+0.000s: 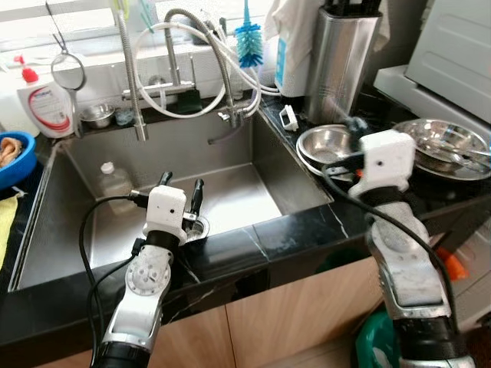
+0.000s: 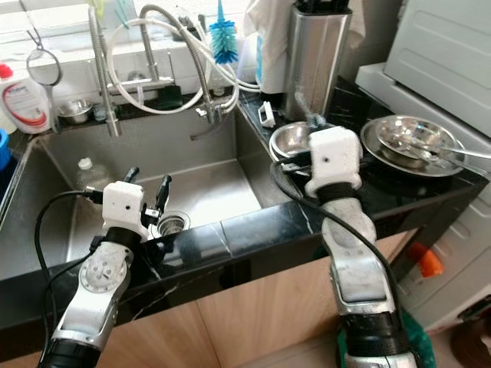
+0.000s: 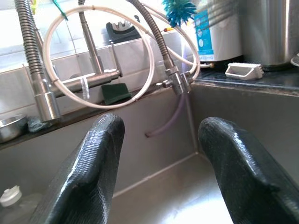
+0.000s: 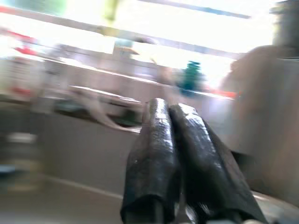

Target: Kitchen organization

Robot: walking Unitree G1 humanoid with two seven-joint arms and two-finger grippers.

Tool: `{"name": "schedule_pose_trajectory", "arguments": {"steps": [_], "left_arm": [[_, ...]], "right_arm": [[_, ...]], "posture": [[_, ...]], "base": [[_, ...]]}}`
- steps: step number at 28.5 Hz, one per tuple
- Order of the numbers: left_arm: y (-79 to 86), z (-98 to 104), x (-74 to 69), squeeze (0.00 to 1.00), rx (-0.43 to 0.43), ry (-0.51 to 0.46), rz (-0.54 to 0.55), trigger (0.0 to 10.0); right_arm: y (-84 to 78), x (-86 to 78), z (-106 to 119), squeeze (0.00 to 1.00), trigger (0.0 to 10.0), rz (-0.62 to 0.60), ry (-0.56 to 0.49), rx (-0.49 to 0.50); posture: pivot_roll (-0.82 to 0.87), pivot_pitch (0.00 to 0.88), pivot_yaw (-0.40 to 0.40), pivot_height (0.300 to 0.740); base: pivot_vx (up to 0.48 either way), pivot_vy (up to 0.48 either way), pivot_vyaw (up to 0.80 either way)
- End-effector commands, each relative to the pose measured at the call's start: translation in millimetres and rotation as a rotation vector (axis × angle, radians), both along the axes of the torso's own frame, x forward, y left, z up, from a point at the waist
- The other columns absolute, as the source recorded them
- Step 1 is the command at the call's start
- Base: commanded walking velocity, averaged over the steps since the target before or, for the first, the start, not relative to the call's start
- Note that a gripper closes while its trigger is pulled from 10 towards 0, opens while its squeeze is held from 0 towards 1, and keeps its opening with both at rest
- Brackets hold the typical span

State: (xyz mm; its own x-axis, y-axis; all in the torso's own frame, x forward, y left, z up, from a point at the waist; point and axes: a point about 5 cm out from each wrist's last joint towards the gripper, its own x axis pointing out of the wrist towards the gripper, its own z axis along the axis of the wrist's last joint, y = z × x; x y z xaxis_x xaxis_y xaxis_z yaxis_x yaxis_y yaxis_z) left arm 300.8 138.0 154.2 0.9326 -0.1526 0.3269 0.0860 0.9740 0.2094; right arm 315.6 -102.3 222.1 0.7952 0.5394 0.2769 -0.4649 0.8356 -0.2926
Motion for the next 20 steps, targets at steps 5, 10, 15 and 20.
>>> {"name": "schedule_pose_trajectory", "arguments": {"steps": [5, 10, 15, 20], "left_arm": [[4.7, -0.3, -0.3, 0.00, 0.014, 0.000, 0.022, 10.0], [3.6, -1.1, -0.5, 0.00, 0.015, 0.002, 0.018, 10.0], [3.2, -1.1, -0.5, 0.00, 0.016, 0.002, 0.016, 10.0], [2.8, -0.9, -1.3, 0.00, 0.020, 0.000, 0.013, 10.0]], "right_arm": [[0.7, 5.4, -0.1, 0.00, 10.0, 0.064, 0.049, 0.010], [-7.6, 14.3, -13.6, 0.00, 10.0, -0.017, 0.123, -0.019], [-9.8, 17.6, -26.9, 0.00, 10.0, -0.055, 0.185, -0.062], [-17.5, 22.4, -39.3, 0.00, 10.0, -0.052, 0.300, 0.033]], "posture": [[-0.09, 0.000, 0.044, 0.740], [-0.09, 0.000, 0.045, 0.740], [-0.09, 0.000, 0.045, 0.740], [-0.08, 0.000, 0.047, 0.740]], "base": [[0.000, 0.000, 0.00], [0.000, 0.000, 0.00], [0.000, 0.000, 0.00], [0.000, 0.000, 0.00]]}}
